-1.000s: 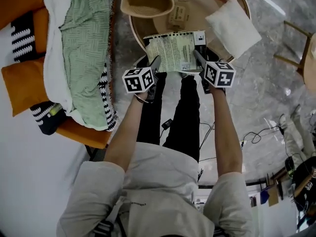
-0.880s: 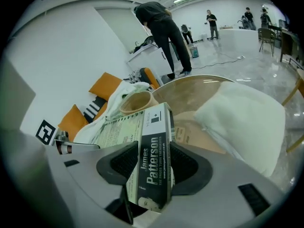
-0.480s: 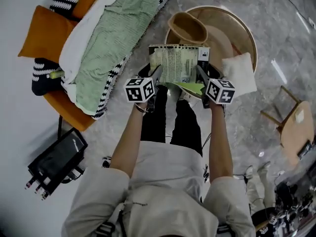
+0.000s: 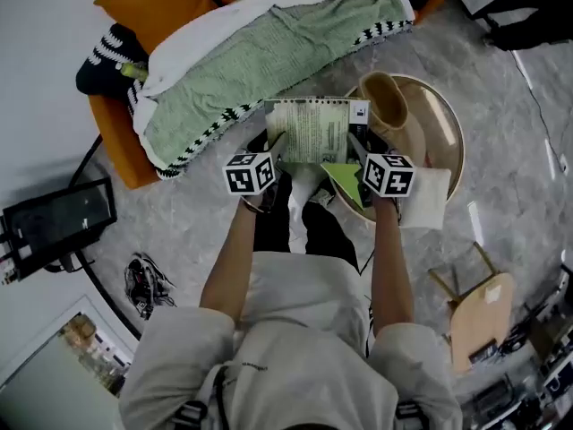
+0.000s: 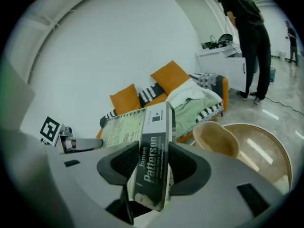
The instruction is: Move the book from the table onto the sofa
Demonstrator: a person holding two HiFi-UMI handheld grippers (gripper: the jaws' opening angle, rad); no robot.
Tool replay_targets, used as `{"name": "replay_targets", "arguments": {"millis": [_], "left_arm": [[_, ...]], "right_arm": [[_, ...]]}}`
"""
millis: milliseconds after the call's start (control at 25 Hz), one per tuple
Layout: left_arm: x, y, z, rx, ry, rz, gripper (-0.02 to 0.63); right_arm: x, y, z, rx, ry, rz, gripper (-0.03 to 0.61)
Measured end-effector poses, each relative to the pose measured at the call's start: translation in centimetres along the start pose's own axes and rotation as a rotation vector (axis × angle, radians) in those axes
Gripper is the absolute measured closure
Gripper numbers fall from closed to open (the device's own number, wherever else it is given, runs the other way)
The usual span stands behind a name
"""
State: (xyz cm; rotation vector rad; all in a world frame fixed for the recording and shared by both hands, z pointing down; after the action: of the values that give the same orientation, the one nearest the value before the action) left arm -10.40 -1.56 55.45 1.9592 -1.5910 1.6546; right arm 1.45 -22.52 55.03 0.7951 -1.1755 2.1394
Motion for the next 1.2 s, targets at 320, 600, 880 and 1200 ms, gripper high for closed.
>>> {"name": "replay_targets", "arguments": {"millis": [320, 600, 880, 1200], "left_arm": [[-7.5, -0.3, -7.3, -0.138, 0.153, 0.136, 0.411], [-15.2, -1.0, -12.7, -0.236, 0.241, 0.22, 0.411], [-20.5, 1.5, -17.0, -0.329, 0.274, 0.332, 0.41], [-24.5, 6.4, -23.2, -0.266, 0.259, 0.358, 0.41]], "right_arm": [[6.0, 3.9, -9.1, -0.175, 0.156, -0.079, 0.394], [8.4, 5.9, -18.6, -0.282, 0.236, -0.132, 0.394], [10.2, 11.2, -26.6, -0.417, 0.257, -0.128, 0.393], [12.6, 14.9, -32.9, -0.447, 0.278, -0.09, 0.397]]}}
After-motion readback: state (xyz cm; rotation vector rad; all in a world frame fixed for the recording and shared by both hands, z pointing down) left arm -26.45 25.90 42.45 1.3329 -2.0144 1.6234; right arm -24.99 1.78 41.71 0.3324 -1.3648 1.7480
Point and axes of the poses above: the fingertips, and each gripper's own axes: x forward along the fingers, z to its right, y out of its top, the point moved 4 cm from there along -x, backward along the fingers, and after that the axes turned 10 degrees about -z, right-handed, at the moved point
